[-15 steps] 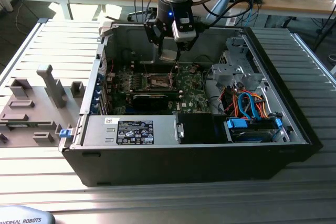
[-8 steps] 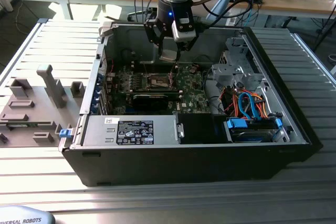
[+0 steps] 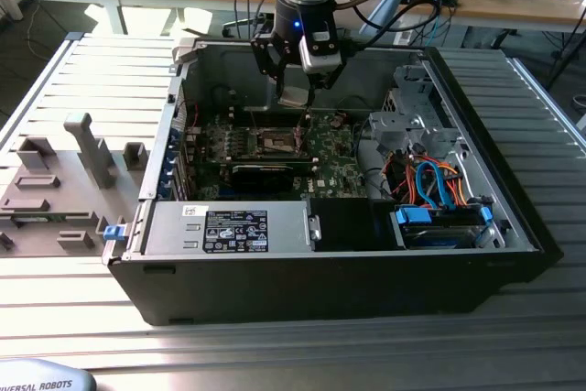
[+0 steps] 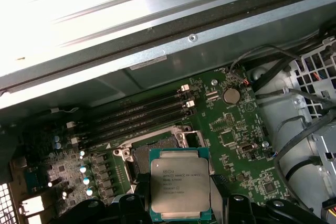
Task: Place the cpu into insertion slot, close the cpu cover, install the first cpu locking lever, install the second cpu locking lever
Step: 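Place the cpu into insertion slot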
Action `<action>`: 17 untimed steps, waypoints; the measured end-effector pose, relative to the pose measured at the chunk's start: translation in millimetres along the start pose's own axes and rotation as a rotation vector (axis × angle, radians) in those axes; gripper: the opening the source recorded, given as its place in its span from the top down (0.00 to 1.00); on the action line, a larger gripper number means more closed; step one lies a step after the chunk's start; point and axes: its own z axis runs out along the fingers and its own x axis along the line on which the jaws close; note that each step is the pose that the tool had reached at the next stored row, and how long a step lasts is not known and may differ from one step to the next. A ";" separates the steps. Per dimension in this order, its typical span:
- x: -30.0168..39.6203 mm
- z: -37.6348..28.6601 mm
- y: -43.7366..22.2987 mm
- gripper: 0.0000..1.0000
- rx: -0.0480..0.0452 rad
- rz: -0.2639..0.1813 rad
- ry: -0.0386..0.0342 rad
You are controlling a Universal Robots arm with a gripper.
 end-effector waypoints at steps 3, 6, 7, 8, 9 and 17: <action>0.0 0.0 0.0 0.46 0.0000 0.002 -0.0002; 0.0 0.0 0.0 0.46 0.0000 0.004 -0.0003; 0.0 0.0 0.0 0.46 0.0000 0.005 -0.0004; 0.0 0.1 0.0 0.46 -0.0001 0.006 -0.0005; 0.0 0.1 0.0 0.46 -0.0001 0.006 -0.0005; 0.0 0.1 0.0 0.46 -0.0002 0.011 -0.0009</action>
